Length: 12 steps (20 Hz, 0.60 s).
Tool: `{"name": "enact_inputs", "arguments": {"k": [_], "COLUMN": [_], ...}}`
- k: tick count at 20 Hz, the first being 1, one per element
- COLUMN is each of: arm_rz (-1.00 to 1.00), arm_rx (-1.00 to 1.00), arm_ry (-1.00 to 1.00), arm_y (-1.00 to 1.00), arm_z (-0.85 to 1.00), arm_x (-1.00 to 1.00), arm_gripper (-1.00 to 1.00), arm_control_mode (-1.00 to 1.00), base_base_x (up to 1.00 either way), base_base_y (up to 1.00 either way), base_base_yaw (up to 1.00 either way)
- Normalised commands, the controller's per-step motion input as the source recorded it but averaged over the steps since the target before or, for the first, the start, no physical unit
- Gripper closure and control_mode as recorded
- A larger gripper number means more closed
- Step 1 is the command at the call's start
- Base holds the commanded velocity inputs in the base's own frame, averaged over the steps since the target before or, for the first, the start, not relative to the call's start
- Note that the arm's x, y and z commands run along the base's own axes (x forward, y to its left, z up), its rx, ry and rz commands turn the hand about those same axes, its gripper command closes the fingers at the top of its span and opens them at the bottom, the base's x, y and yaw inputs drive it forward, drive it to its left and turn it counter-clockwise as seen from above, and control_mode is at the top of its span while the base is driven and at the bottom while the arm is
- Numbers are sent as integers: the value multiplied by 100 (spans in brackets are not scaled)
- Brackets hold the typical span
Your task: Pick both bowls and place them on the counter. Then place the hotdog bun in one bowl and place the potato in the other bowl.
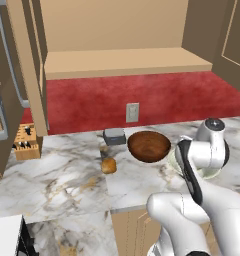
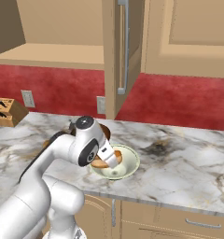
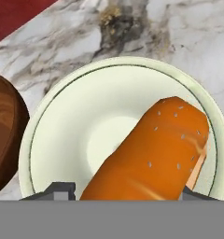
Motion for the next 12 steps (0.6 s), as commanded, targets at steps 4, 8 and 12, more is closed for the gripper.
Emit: {"name": "enact_inputs", "arguments": {"k": [4, 8, 12], "arm_rz": [-4, 0, 0], "arm_rx": [0, 4, 5], "arm_ry": [2, 0, 0], "arm_y": [-2, -10, -11], "arm_z": [-28, -22, -27], "arm_x": [11, 8, 2], "arm_gripper": [100, 100, 100], "arm_control_mode": [-100, -100, -100], "base_base_x": [0, 0, 0], "base_base_y": [0, 0, 0], "base_base_yaw": [0, 0, 0]}}
